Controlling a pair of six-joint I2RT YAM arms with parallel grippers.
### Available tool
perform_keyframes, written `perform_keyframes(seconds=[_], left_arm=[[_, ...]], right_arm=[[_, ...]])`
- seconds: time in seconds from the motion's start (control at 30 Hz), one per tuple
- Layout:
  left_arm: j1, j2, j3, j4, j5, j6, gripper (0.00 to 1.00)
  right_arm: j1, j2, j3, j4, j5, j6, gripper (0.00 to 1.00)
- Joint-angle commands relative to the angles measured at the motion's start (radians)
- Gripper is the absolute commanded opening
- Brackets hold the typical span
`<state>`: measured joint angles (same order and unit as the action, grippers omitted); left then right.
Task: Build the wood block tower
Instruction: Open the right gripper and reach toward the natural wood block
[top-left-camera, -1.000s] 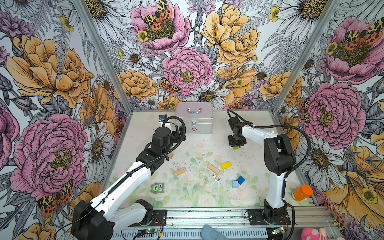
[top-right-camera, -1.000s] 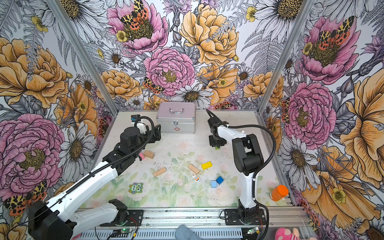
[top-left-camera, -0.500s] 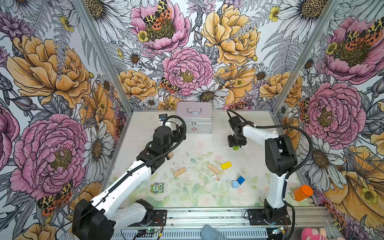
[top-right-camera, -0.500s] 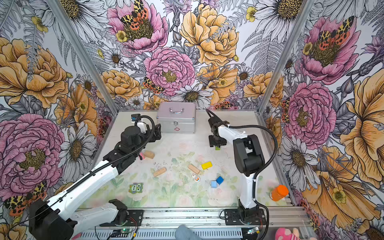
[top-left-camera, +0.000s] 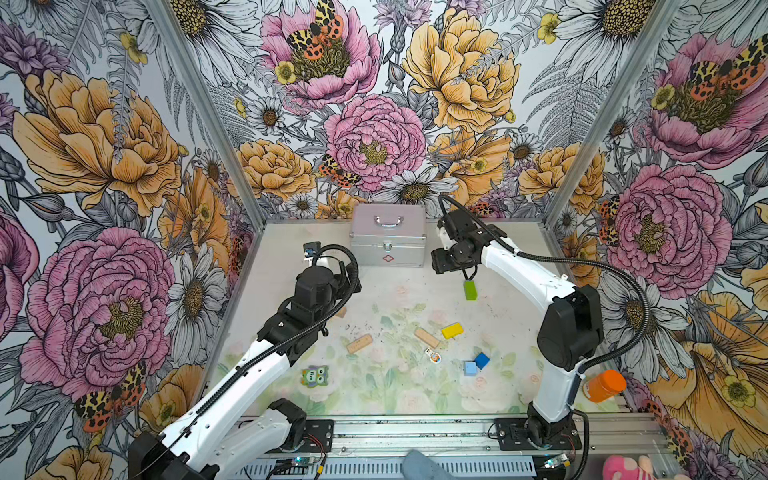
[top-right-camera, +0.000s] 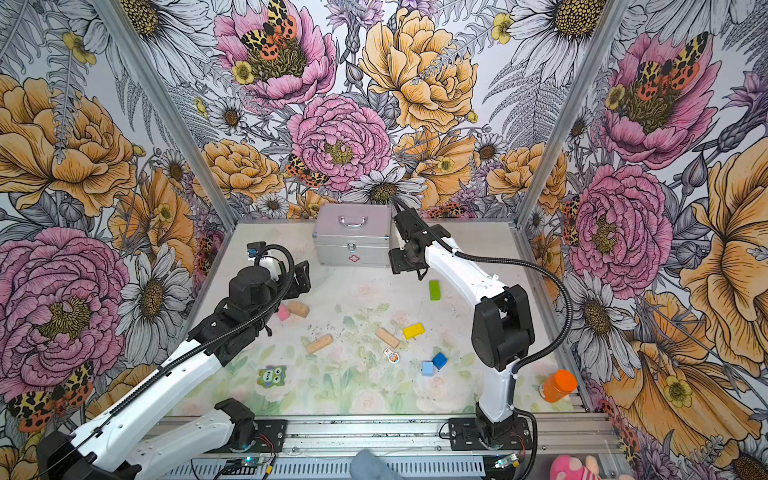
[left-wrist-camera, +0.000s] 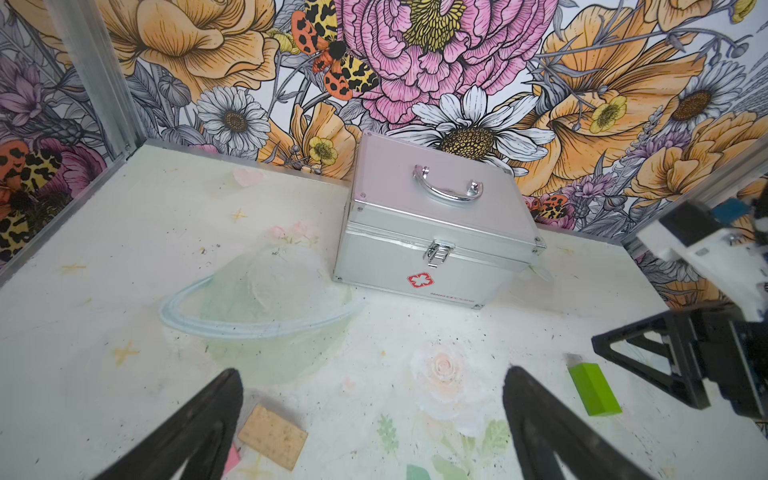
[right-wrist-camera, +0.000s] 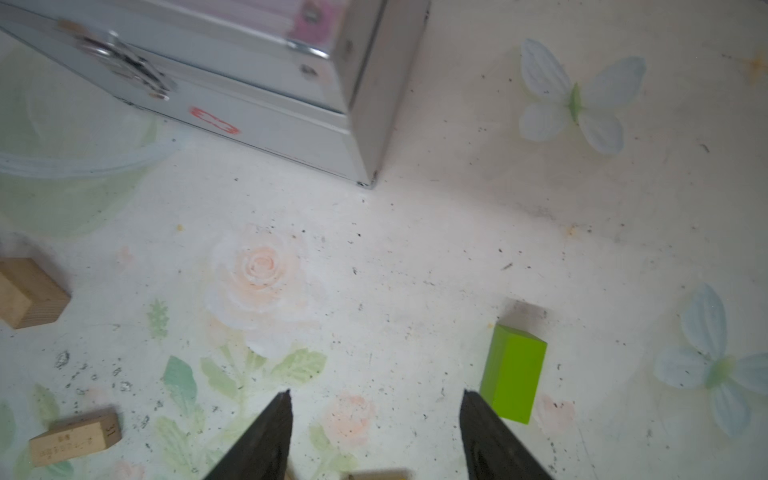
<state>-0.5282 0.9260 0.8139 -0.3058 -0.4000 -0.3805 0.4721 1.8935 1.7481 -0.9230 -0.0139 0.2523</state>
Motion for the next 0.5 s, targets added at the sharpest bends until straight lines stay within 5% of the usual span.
perform_keyframes(seconds=[0.0,0.23,0.47], left_arm=[[-0.003,-0.086,-0.049,-0.066,0.082,-0.028,0.99],[0.028,-0.235,-0.126,-0.127,0.367,-0.105,0.99],[0.039,-0.361,-0.158,-0.261,0.43,-0.2,0.99]], right_arm=[[0.039,0.076,0.102,-0.028,-0.074,0.001,0.66],[0.097,0.242,0.296,-0.027,-0.203,0.021,0.67],[0.162,0.381,0.436,-0.027,-0.282,0.01,0.67]])
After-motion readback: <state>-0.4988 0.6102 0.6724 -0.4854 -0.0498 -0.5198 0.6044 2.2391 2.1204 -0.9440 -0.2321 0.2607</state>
